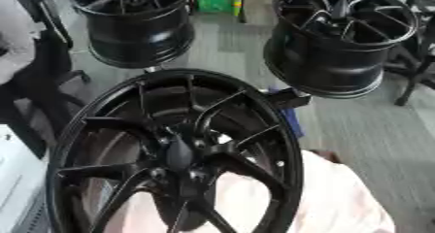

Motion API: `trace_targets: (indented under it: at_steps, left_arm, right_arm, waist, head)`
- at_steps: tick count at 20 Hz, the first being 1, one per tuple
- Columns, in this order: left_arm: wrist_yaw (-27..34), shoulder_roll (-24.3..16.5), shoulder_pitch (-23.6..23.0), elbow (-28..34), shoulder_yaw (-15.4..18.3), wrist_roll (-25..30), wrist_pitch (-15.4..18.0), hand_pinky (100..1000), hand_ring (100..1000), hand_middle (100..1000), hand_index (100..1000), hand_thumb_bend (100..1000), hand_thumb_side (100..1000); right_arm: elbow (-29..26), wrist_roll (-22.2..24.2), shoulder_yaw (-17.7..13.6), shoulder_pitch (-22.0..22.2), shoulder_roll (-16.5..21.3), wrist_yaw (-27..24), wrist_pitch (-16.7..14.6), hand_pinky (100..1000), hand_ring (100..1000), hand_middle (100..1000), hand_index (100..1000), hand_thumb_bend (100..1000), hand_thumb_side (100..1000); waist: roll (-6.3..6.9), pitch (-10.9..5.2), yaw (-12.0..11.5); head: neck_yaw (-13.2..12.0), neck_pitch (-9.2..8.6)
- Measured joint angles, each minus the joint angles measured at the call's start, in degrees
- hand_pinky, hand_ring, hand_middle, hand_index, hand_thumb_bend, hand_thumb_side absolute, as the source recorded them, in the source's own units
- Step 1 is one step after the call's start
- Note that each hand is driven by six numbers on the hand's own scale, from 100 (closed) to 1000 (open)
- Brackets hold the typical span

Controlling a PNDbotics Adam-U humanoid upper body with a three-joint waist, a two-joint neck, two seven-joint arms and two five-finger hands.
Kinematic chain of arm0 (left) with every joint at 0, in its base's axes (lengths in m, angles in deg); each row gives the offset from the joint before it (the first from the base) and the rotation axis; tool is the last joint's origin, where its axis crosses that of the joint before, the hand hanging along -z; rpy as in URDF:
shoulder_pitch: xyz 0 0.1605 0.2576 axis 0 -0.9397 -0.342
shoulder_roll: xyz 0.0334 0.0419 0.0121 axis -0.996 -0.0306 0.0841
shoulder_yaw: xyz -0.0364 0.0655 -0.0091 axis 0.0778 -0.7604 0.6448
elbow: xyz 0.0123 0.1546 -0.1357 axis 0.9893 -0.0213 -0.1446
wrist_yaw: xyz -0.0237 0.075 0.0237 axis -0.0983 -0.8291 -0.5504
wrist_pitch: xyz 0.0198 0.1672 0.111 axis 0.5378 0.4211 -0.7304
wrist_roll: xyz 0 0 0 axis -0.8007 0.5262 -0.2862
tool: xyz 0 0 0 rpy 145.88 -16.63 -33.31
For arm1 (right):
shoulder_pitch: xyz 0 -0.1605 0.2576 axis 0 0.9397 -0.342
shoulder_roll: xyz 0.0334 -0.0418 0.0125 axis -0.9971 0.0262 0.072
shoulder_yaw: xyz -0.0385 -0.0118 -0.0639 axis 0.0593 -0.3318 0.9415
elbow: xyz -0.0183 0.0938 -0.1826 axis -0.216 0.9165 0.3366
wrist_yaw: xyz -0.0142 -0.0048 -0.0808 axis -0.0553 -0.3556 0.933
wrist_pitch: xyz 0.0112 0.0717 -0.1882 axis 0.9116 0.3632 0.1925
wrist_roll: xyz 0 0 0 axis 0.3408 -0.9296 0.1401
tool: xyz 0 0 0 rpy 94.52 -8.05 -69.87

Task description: Pull the pin out of the wheel hub.

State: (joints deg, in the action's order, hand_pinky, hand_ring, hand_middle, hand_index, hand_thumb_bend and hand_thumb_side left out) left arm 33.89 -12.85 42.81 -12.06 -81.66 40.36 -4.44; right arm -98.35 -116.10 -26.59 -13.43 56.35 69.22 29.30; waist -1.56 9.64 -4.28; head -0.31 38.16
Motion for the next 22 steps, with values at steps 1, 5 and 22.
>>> trace_targets:
  at_steps: [1,5,22]
  left_arm:
    - [0.1,0.0,0.0,-0.1,0.0,-0.1,0.0,854,884,788,924,275,207]
    - [0.5,0.0,0.0,-0.2,0.0,-0.3,0.0,841,863,758,908,245,226]
    - [19.7,5.0,-6.4,28.0,0.9,-22.6,-4.9,787,788,642,862,100,429]
  right_arm:
    - [0.0,0.0,0.0,0.0,0.0,0.0,0.0,773,669,594,744,100,747]
    - [0.0,0.0,0.0,0.0,0.0,0.0,0.0,773,668,594,744,100,746]
    - [-0.6,0.3,0.0,-1.1,0.0,0.2,-0.2,775,674,599,748,100,732]
  waist:
    - [0.00,0.00,0.0]
    - [0.00,0.00,0.0]
    - [-0.32,-0.08,0.0]
  head:
    - [0.0,0.00]
    - [0.0,0.00]
    - [-0.2,0.02]
